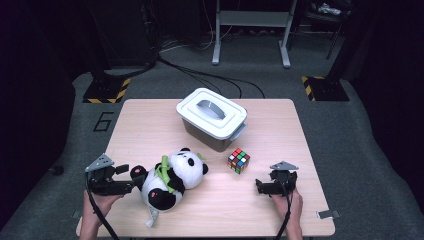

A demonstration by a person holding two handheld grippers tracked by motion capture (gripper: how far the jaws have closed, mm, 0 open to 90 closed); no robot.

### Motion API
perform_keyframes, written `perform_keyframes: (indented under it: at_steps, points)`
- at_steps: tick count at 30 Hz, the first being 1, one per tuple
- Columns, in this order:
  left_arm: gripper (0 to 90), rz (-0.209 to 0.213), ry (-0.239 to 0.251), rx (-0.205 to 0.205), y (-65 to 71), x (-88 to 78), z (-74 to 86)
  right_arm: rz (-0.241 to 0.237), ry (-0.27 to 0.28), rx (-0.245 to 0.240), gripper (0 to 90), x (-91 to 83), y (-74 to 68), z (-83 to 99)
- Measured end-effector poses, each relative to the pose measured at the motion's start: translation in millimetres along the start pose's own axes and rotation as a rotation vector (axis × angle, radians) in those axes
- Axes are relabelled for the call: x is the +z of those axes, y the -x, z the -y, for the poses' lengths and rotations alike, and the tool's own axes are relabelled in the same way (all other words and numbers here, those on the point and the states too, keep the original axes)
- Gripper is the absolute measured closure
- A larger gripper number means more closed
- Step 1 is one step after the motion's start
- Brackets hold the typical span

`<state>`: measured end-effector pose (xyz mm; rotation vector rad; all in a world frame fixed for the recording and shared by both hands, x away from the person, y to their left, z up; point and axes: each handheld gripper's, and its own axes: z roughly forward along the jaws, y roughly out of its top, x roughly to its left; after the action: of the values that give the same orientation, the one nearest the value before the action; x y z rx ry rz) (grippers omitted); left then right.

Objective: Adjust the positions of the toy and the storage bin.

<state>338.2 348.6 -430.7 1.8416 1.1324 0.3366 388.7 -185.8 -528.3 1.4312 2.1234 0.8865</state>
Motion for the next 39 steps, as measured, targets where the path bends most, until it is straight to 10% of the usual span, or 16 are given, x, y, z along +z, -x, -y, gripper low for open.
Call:
perform_keyframes:
  at_steps: [9,14,32,39]
  points:
    - [18.6,-0.034,-0.020,-0.102,-1.2,16.1,8.8,0.002,0.001,0.000,0.0,0.0,0.1,0.1]
    - [47.9,-0.028,-0.028,-0.116,-10.8,27.3,11.7,0.002,0.002,-0.001,0.0,-0.1,0.1,0.2]
    - [64.1,0.007,-0.096,0.082,-45.0,37.8,-30.5,0.003,0.000,0.000,0.0,-0.1,0.1,0.1]
    - [54.6,-0.006,-0.115,0.063,-51.6,43.8,-39.1,0.004,0.001,-0.001,0.0,-0.1,0.0,0.1]
